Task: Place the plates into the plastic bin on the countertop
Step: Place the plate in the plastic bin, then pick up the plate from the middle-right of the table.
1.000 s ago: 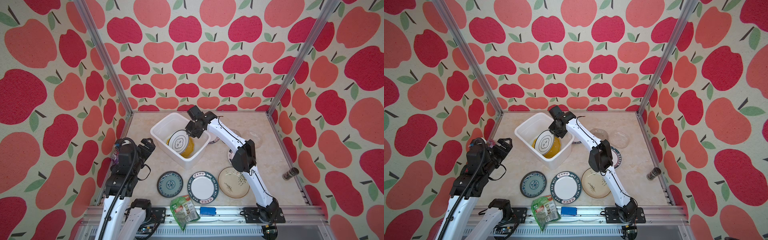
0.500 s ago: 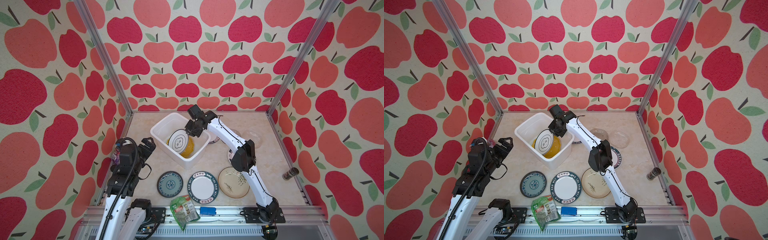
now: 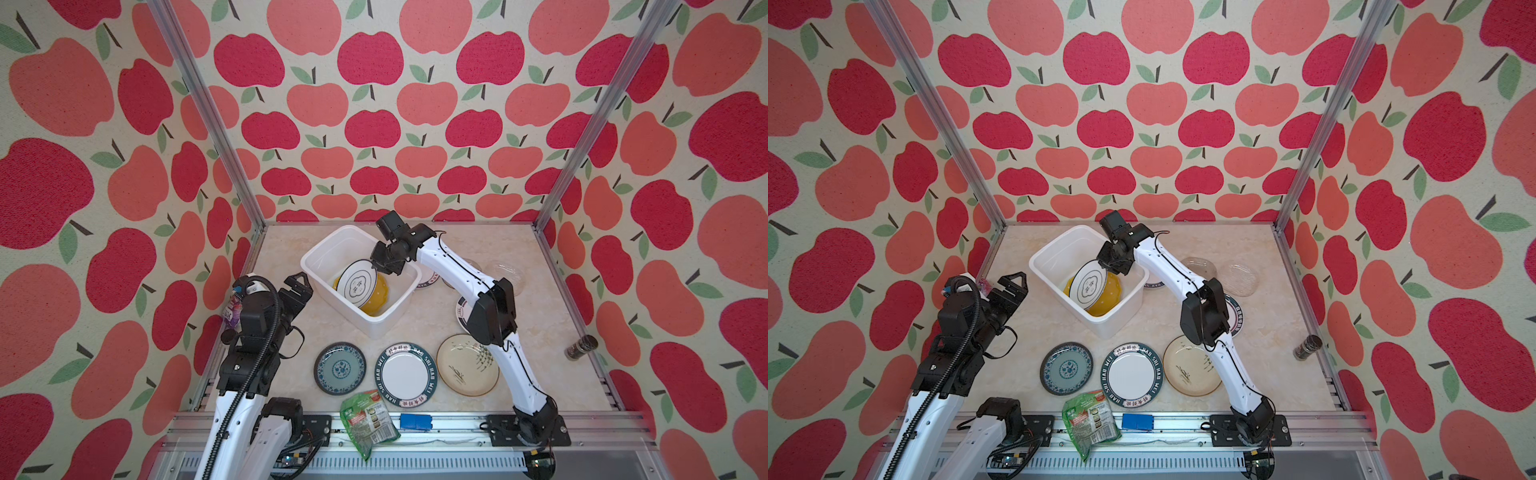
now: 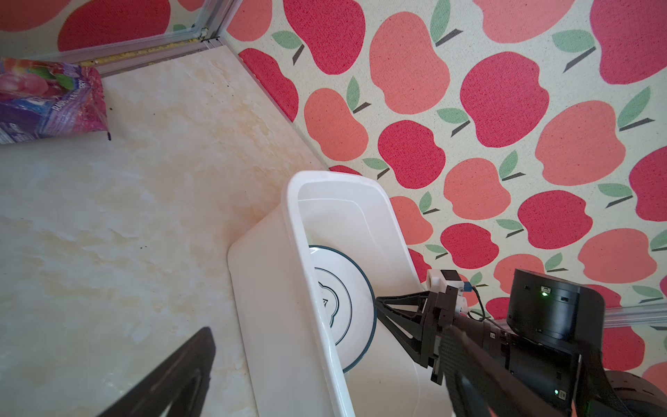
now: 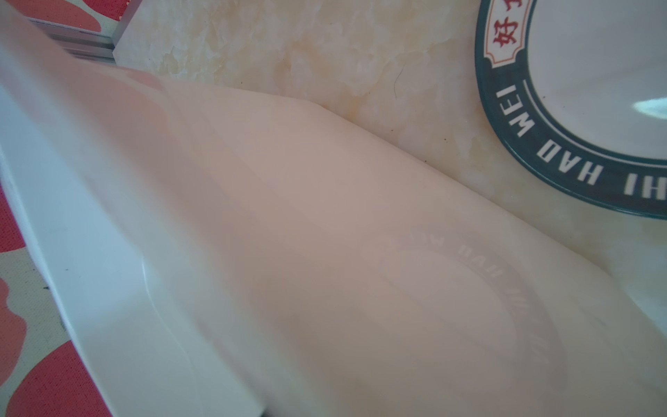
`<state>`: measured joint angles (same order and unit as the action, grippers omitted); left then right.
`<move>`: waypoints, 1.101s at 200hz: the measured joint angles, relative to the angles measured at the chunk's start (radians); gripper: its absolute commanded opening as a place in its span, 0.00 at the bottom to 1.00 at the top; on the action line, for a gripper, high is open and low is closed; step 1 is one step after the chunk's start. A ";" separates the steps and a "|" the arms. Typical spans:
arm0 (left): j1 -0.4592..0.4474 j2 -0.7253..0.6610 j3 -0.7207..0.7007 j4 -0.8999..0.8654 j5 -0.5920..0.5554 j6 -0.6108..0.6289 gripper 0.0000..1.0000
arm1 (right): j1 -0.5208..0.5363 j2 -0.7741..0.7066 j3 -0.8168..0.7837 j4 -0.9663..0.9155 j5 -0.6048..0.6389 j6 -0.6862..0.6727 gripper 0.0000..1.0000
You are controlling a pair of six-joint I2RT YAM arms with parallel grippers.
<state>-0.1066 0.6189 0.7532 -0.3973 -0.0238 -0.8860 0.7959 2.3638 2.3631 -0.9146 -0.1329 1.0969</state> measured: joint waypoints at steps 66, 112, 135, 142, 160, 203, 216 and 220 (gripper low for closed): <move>0.000 0.073 -0.035 0.111 0.079 0.045 0.99 | -0.020 -0.048 -0.045 0.064 0.011 -0.191 0.22; -0.037 0.109 -0.126 0.206 0.100 0.052 0.99 | -0.069 -0.168 -0.172 0.123 -0.005 -0.286 0.22; -0.062 0.135 -0.130 0.229 0.100 0.071 0.99 | -0.102 -0.307 -0.357 0.210 -0.012 -0.305 0.23; -0.065 0.136 -0.130 0.234 0.100 0.074 0.99 | -0.119 -0.356 -0.415 0.237 -0.015 -0.304 0.24; -0.066 0.135 -0.129 0.239 0.099 0.085 0.99 | -0.190 -0.486 -0.564 0.329 -0.026 -0.298 0.27; -0.063 0.185 -0.079 0.234 0.116 0.130 0.99 | -0.381 -0.688 -0.795 0.512 -0.087 -0.255 0.30; -0.060 0.221 -0.053 0.237 0.139 0.149 0.99 | -0.397 -0.724 -0.871 0.542 -0.103 -0.251 0.33; -0.059 0.230 -0.047 0.239 0.147 0.152 0.99 | -0.397 -0.734 -0.895 0.547 -0.107 -0.250 0.33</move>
<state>-0.1654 0.8494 0.7059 -0.1585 0.1230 -0.7338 0.3988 1.6299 1.4685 -0.3672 -0.2401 0.8471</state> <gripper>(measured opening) 0.992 0.311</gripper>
